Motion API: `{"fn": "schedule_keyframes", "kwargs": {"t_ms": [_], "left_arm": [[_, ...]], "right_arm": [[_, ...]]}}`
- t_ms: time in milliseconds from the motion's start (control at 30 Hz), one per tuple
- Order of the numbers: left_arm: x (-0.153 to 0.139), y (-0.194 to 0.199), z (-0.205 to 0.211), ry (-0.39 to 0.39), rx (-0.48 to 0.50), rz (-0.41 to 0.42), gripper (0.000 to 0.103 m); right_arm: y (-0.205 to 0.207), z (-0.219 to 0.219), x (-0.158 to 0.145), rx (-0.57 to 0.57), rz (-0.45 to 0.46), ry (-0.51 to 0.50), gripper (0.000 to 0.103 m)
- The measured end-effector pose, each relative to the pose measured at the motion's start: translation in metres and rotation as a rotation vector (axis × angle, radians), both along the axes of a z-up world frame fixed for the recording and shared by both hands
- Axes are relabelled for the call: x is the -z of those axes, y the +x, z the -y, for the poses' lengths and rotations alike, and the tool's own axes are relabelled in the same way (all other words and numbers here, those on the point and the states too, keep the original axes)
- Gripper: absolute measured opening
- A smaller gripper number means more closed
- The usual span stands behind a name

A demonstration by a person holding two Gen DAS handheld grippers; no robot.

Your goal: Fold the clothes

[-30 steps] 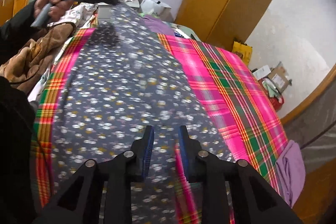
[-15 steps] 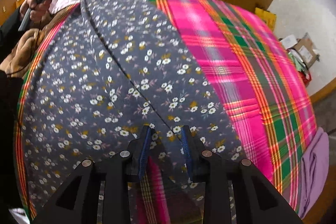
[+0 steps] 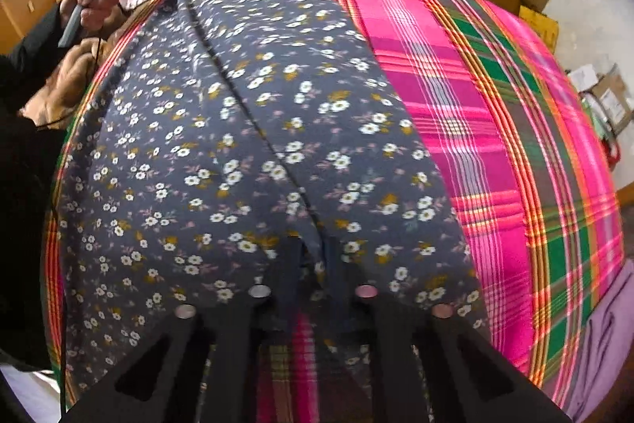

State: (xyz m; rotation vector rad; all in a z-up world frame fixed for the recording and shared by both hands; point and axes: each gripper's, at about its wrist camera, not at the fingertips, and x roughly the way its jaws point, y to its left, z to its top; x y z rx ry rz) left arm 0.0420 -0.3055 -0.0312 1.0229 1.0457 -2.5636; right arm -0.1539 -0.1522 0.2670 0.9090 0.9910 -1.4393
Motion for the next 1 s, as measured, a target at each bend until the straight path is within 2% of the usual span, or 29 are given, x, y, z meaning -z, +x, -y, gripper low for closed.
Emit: {"fn": "schedule_keyframes", "kwargs": {"t_ms": [133, 233, 467, 633, 700, 800, 1000], "left_arm": [[-0.010, -0.003, 0.000, -0.014, -0.006, -0.017, 0.004], [-0.024, -0.008, 0.002, -0.032, -0.008, -0.043, 0.004], [-0.083, -0.033, 0.001, -0.114, 0.016, -0.157, 0.004], [-0.114, -0.034, 0.006, -0.140, 0.013, -0.222, 0.004], [-0.115, -0.027, 0.009, -0.140, 0.009, -0.228, 0.004], [-0.102, -0.010, 0.015, -0.128, -0.014, -0.210, 0.004], [-0.036, 0.022, 0.040, -0.027, -0.091, -0.092, 0.004]], "right_arm": [[0.017, -0.004, -0.011, 0.026, -0.097, -0.014, 0.003], [0.030, -0.014, -0.033, 0.065, -0.156, -0.085, 0.003], [0.063, -0.043, -0.091, 0.148, -0.276, -0.222, 0.002], [0.104, -0.051, -0.107, 0.129, -0.303, -0.259, 0.002], [0.125, -0.052, -0.101, 0.112, -0.297, -0.263, 0.002], [0.161, -0.044, -0.085, 0.081, -0.240, -0.271, 0.002], [0.191, -0.025, -0.035, 0.060, -0.080, -0.260, 0.002]]}}
